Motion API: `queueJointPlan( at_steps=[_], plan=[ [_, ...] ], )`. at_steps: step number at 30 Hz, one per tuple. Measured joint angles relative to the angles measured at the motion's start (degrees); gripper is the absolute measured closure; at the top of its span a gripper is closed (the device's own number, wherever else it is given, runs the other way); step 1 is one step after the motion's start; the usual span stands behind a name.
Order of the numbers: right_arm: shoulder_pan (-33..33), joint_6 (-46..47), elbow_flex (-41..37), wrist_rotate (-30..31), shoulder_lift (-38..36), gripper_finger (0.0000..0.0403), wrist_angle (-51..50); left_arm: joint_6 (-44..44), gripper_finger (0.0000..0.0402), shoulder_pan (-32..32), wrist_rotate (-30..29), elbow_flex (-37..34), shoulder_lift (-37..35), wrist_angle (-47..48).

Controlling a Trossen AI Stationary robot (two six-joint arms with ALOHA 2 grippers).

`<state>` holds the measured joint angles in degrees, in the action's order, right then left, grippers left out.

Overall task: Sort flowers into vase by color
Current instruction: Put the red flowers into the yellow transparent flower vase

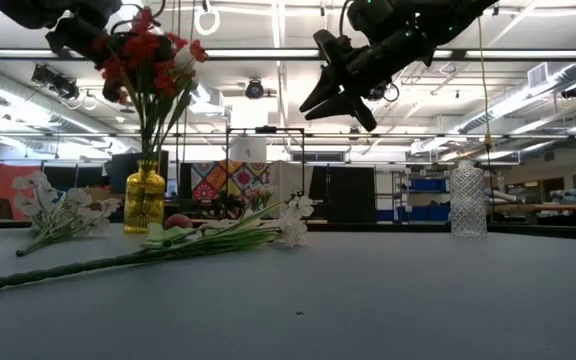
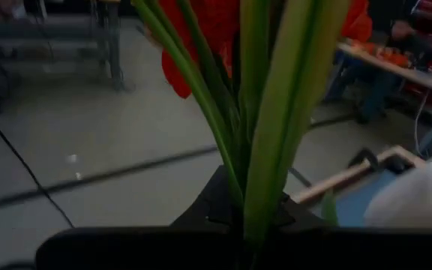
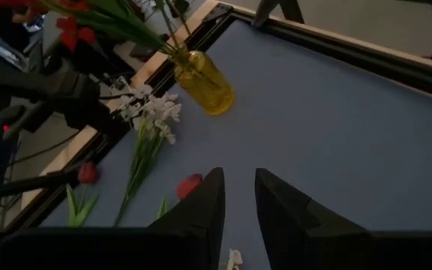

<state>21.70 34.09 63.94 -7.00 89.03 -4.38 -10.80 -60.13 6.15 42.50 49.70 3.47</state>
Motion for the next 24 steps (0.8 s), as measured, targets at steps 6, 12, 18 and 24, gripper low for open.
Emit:
queueJointPlan(
  at_steps=[6,12,18,24],
  plan=[
    [-0.86,1.97,0.00,2.27,0.00,0.0318,-0.02,-0.14,0.0389,-0.15,1.03,0.02,0.00,2.66],
    [-0.99,3.56,0.00,3.29,0.00,0.0318,-0.03,-0.93,0.0389,-0.21,1.10,0.02,0.00,4.10],
    [-1.06,6.12,0.00,2.10,0.00,0.0318,-0.08,-2.19,0.0389,-0.28,2.14,1.94,-2.21,3.49],
    [-0.71,6.27,0.00,1.15,-0.02,0.0318,-0.09,-1.71,0.0389,-2.42,1.42,2.51,-2.12,4.86]
  ],
)
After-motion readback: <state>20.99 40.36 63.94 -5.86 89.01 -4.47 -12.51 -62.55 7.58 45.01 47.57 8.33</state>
